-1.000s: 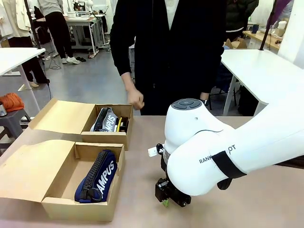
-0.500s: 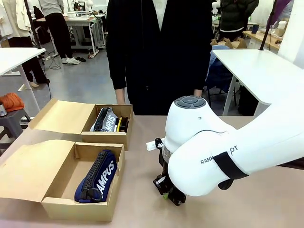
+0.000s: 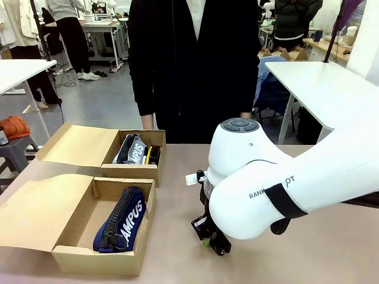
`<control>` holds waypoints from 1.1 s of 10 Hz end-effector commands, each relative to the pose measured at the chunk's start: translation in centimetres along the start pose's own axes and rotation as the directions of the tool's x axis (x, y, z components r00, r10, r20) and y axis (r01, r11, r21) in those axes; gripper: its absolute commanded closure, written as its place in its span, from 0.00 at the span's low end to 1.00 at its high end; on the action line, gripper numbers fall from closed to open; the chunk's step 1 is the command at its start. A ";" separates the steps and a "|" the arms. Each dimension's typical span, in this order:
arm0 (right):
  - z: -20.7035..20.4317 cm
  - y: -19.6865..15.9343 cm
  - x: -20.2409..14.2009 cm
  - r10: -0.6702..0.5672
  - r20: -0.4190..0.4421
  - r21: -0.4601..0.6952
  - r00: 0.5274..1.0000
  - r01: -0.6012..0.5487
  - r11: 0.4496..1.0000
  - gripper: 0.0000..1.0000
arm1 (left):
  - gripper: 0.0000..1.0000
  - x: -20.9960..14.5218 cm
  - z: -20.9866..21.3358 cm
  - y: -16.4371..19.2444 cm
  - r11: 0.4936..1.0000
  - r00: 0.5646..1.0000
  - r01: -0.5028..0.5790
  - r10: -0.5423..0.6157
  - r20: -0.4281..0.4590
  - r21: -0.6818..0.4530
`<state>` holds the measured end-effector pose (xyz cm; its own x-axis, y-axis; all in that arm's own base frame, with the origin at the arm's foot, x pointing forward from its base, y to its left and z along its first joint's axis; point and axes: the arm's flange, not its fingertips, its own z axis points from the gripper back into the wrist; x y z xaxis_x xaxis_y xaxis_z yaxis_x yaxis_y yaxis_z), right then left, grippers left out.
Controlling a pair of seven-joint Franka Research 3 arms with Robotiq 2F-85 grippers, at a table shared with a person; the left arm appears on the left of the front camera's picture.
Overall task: Place items inside the box.
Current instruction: Pick up a Pencil pouch or Stapler and place it inside the Mailer Box closest to the robot.
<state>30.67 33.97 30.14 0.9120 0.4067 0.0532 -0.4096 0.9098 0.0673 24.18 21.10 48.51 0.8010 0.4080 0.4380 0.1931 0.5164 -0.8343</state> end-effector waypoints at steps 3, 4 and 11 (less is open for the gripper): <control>9.9 -1.5 -5.0 -0.317 -0.082 0.268 0.945 0.327 0.906 1.00 | 0.00 0.0 0.0 -0.1 1.000 1.000 0.017 -0.016 0.013 -0.020; 12.6 -1.4 -7.4 -0.363 -0.060 0.329 0.930 0.362 0.872 1.00 | 0.00 0.0 0.0 -0.1 1.000 1.000 0.017 -0.016 0.013 -0.020; 15.6 0.6 -8.6 -0.372 -0.088 0.408 0.924 0.374 0.833 0.58 | 0.00 0.0 0.0 -0.1 1.000 1.000 0.017 -0.016 0.013 -0.020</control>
<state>21.74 28.31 45.26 0.9956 0.0224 -0.0915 0.0211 0.8938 0.4479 24.16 21.11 48.51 0.8005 0.4087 0.4385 0.1935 0.5161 -0.8344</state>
